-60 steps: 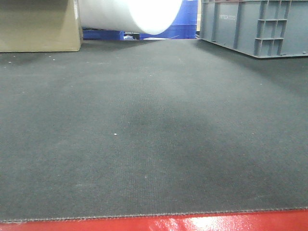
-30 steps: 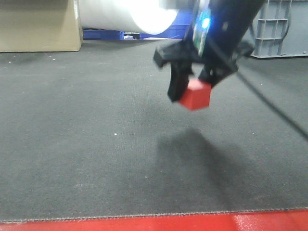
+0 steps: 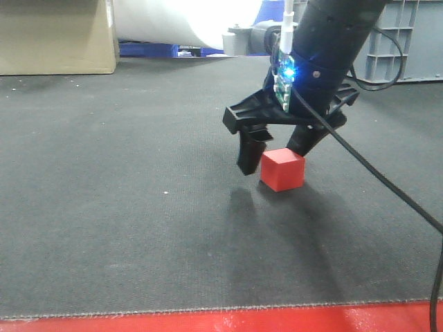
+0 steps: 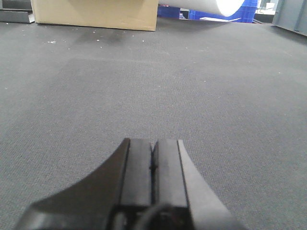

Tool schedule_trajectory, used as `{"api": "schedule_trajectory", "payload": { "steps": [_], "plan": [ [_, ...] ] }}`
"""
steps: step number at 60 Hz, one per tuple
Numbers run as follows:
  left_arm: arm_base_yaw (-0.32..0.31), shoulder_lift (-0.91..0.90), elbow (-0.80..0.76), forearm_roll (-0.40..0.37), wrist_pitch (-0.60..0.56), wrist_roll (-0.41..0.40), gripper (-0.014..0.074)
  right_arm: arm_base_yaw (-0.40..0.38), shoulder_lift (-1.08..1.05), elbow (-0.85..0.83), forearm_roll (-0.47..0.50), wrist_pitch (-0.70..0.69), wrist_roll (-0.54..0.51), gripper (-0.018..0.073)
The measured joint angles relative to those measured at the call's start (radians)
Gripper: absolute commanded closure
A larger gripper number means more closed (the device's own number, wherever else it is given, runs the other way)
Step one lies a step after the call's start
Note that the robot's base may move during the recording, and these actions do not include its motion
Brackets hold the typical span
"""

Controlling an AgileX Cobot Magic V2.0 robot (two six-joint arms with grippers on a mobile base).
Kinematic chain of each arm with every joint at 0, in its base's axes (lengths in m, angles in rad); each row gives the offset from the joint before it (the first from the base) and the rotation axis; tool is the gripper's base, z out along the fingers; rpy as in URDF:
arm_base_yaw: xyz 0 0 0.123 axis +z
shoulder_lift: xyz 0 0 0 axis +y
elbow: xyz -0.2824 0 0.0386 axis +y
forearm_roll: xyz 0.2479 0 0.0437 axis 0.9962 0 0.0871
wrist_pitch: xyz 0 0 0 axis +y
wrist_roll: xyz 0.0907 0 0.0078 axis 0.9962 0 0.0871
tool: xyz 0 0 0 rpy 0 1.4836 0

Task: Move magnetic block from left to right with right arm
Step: 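Open the right gripper and lift it away from the cube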

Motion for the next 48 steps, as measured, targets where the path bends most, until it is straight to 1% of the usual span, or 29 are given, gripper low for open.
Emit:
{"api": "schedule_trajectory", "payload": {
  "steps": [10, 14, 17, 19, 23, 28, 31, 35, 42, 48],
  "plan": [
    [0.0, 0.0, 0.0, 0.0, 0.0, 0.0, 0.0713, 0.0, -0.02, -0.004, -0.001, 0.005, 0.0, -0.0079],
    [0.0, 0.0, 0.0, 0.0, 0.0, 0.0, 0.0713, 0.0, -0.043, -0.004, -0.002, 0.008, 0.0, -0.0064],
    [0.0, 0.0, 0.0, 0.0, 0.0, 0.0, 0.0713, 0.0, -0.068, -0.004, -0.002, 0.013, 0.002, -0.0035],
    [0.0, 0.0, 0.0, 0.0, 0.0, 0.0, 0.0713, 0.0, -0.089, -0.004, -0.002, 0.017, 0.004, -0.0008],
    [0.0, 0.0, 0.0, 0.0, 0.0, 0.0, 0.0713, 0.0, -0.13, -0.004, 0.005, 0.034, 0.005, 0.0078],
    [0.0, 0.0, 0.0, 0.0, 0.0, 0.0, 0.0713, 0.0, -0.187, 0.0, 0.015, 0.052, 0.005, 0.0218],
    [0.0, 0.0, 0.0, 0.0, 0.0, 0.0, 0.0713, 0.0, -0.225, 0.011, 0.024, 0.06, 0.005, 0.032],
    [0.0, 0.0, 0.0, 0.0, 0.0, 0.0, 0.0713, 0.0, -0.281, 0.034, 0.029, 0.062, 0.006, 0.0407],
    [0.0, 0.0, 0.0, 0.0, 0.0, 0.0, 0.0713, 0.0, -0.391, 0.107, 0.029, 0.05, 0.006, 0.049],
    [0.0, 0.0, 0.0, 0.0, 0.0, 0.0, 0.0713, 0.0, -0.498, 0.193, 0.03, 0.026, 0.006, 0.0491]
  ]
}}
